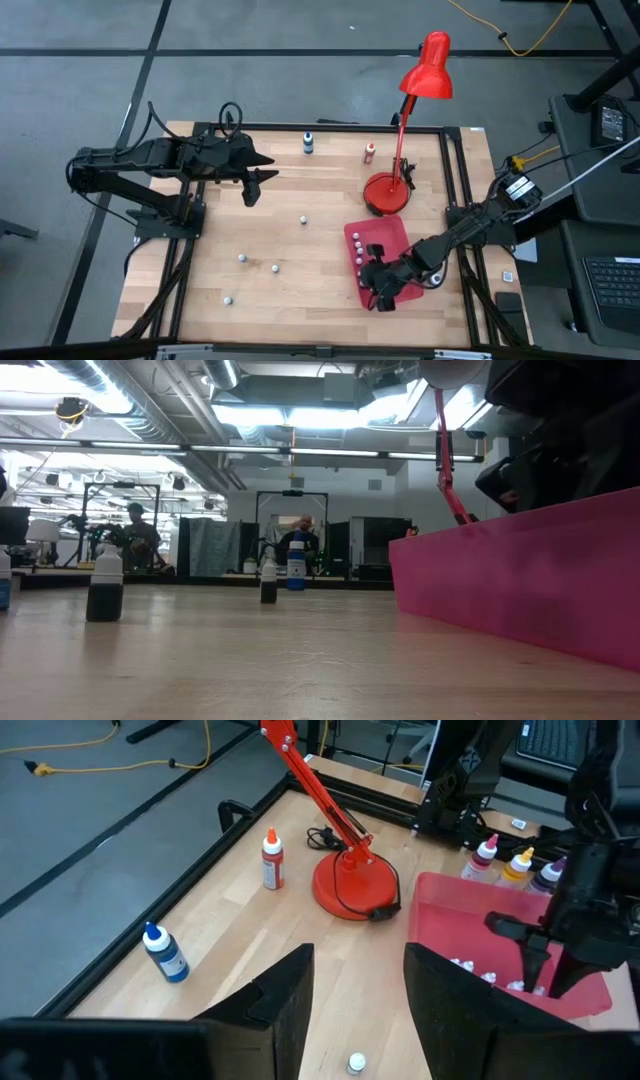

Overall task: Pick & Place food coloring
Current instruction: Put the small green food coloring bottle into the red bin

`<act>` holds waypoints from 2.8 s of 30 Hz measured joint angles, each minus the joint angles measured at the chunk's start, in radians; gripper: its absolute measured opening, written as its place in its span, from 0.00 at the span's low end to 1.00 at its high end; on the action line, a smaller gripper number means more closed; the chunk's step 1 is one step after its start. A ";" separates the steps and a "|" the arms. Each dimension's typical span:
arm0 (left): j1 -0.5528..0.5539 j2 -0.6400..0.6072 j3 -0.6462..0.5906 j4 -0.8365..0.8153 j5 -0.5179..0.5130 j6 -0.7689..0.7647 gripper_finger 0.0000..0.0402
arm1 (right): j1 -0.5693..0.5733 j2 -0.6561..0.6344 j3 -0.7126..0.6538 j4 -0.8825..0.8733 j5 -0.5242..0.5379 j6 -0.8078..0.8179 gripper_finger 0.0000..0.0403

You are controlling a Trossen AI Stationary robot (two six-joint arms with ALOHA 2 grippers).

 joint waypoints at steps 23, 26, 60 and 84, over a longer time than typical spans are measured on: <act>-0.005 0.000 -0.126 -0.031 0.089 0.176 0.65 | -0.002 -0.008 0.543 -0.626 0.257 -0.032 0.36; -0.004 0.000 -0.236 0.085 0.143 0.204 0.70 | -0.015 -0.028 0.584 -0.639 0.290 0.012 0.36; -0.005 0.280 -0.993 1.185 0.184 0.232 0.73 | -0.179 -0.182 0.606 -0.569 0.402 0.025 0.36; 0.002 0.708 -0.961 1.621 0.259 0.289 0.73 | -0.179 -0.182 0.606 -0.571 0.420 -0.009 0.36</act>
